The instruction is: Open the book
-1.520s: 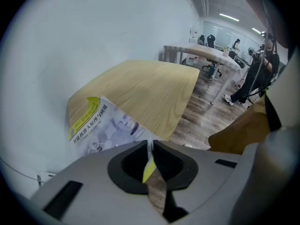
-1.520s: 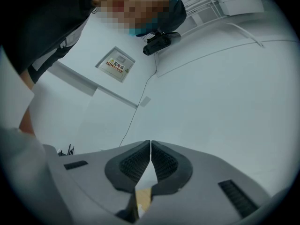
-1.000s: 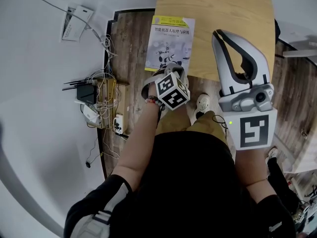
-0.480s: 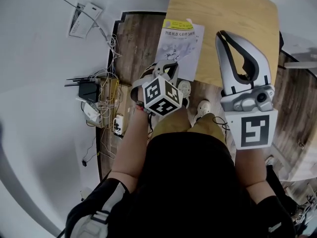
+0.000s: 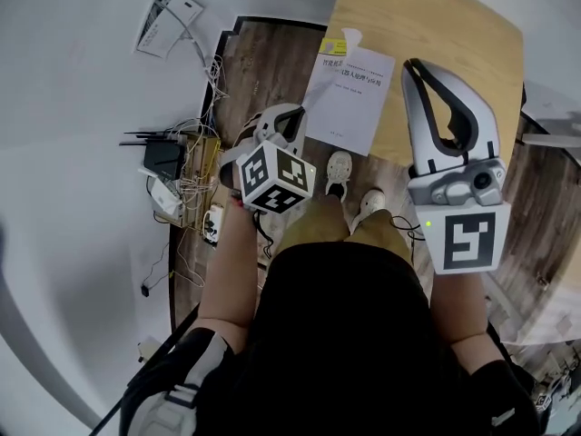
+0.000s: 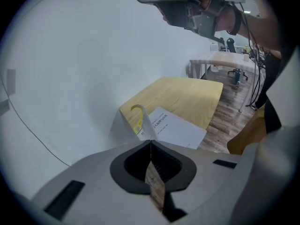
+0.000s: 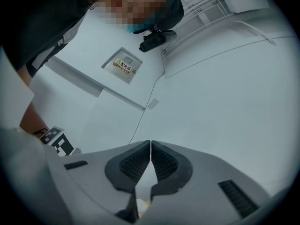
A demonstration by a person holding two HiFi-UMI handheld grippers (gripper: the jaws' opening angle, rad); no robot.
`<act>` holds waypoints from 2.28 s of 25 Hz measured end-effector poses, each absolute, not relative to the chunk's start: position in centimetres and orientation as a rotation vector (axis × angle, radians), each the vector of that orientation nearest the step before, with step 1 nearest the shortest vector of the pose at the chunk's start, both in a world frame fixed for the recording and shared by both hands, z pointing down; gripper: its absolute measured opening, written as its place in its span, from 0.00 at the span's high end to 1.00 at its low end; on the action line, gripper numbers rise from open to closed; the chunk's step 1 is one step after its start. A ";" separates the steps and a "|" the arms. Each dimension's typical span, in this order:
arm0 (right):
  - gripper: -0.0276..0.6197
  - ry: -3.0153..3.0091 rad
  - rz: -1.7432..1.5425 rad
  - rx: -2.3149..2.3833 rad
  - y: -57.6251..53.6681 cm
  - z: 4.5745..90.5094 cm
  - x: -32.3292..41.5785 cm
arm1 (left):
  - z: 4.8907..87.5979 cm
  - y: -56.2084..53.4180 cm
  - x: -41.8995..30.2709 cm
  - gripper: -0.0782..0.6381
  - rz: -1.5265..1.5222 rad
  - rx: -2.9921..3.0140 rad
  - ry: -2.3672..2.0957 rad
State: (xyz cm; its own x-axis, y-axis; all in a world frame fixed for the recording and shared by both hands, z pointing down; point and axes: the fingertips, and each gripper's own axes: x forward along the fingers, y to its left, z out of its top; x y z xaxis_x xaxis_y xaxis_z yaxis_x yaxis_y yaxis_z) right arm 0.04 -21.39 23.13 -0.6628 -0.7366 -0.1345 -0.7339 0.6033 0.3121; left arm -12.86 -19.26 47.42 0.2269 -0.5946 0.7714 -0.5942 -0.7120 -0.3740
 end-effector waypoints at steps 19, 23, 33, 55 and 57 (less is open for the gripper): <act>0.91 -2.797 -0.540 1.249 -24.4 23.9 -4.5 | 53.7 -20.6 -26.2 0.87 -1.744 -2.238 1.496; 0.91 -2.786 -0.555 1.256 -24.9 23.6 -5.4 | 56.0 -20.8 -28.4 0.87 -1.787 -2.202 1.525; 0.91 -2.719 -0.556 1.312 -25.1 23.7 -5.2 | 61.8 -20.3 -30.3 0.87 -1.854 -2.190 1.550; 0.91 -2.614 -0.558 1.390 -25.6 23.9 -4.0 | 67.6 -20.4 -28.9 0.76 -1.907 -2.328 1.437; 0.91 -2.608 -0.552 1.396 -25.6 23.9 -4.0 | 67.6 -20.4 -28.7 0.68 -1.881 -2.371 1.429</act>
State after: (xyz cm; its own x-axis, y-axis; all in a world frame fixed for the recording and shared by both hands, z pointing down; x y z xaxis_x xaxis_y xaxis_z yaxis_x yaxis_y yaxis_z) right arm -3.96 -25.62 23.94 -0.5627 -0.8249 -0.0545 -0.7762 0.5046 0.3780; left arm -28.74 -20.40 67.56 0.0141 -0.4839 0.8750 -0.7130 -0.6184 -0.3305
